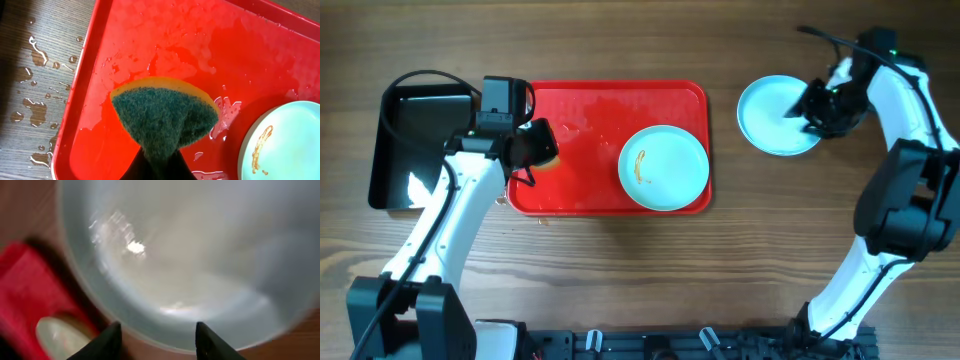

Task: Clean dirty plates on tray and stack at the side
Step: 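Carry the plate right and set it on the plate stack, then grasp the last plate's rim with the right gripper and drag it left, then scrub the last plate with the sponge in the left gripper, right holding rim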

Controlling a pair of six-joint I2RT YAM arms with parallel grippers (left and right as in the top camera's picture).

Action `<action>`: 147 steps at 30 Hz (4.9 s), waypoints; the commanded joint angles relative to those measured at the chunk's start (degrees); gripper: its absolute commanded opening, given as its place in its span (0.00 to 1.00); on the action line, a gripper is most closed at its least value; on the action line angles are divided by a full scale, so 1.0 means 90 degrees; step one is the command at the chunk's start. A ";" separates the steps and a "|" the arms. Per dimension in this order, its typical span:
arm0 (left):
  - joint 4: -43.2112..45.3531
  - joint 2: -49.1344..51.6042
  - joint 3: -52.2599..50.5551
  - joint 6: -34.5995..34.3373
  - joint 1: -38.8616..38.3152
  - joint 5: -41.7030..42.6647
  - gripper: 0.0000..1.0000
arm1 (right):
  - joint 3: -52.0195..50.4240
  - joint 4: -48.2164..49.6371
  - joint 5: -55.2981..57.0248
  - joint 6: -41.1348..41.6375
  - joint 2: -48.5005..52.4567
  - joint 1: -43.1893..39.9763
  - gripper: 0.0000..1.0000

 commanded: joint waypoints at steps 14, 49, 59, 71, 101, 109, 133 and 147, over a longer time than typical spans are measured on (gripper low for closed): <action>0.0182 0.0529 -0.0041 -0.0007 -0.0002 0.0270 0.04 | -0.0012 0.0090 0.2324 -0.1350 -0.0168 0.3621 0.48; 0.0187 0.0529 -0.0041 -0.0007 -0.0002 0.0328 0.04 | -0.1212 0.2157 0.0593 -0.1236 0.0007 0.4029 0.26; 0.0180 0.0532 -0.0041 0.0024 0.0000 0.0389 0.04 | -0.0267 0.1241 0.0753 0.0767 -0.0172 0.4116 0.40; 0.0141 0.0537 -0.0117 0.0017 -0.0002 0.0389 0.04 | -0.0607 0.0430 0.1355 0.1370 -0.0459 0.4197 0.84; 0.0163 0.0542 -0.0126 0.0017 -0.0002 0.0393 0.04 | -0.1637 0.1683 0.1984 0.2713 -0.0029 0.4782 0.33; 0.0199 0.0542 -0.0126 0.0019 -0.0002 0.0748 0.04 | -0.1637 0.2208 0.2089 0.2227 0.0070 0.4801 0.08; 0.0911 0.1659 -0.0126 0.0041 -0.0998 0.1868 0.04 | -0.1637 0.2676 0.1605 0.0818 0.0330 0.4884 0.04; 0.1387 0.2110 -0.0126 -0.0491 -0.1331 0.1868 0.04 | -0.1637 0.2764 0.1630 0.1110 0.0330 0.4891 0.04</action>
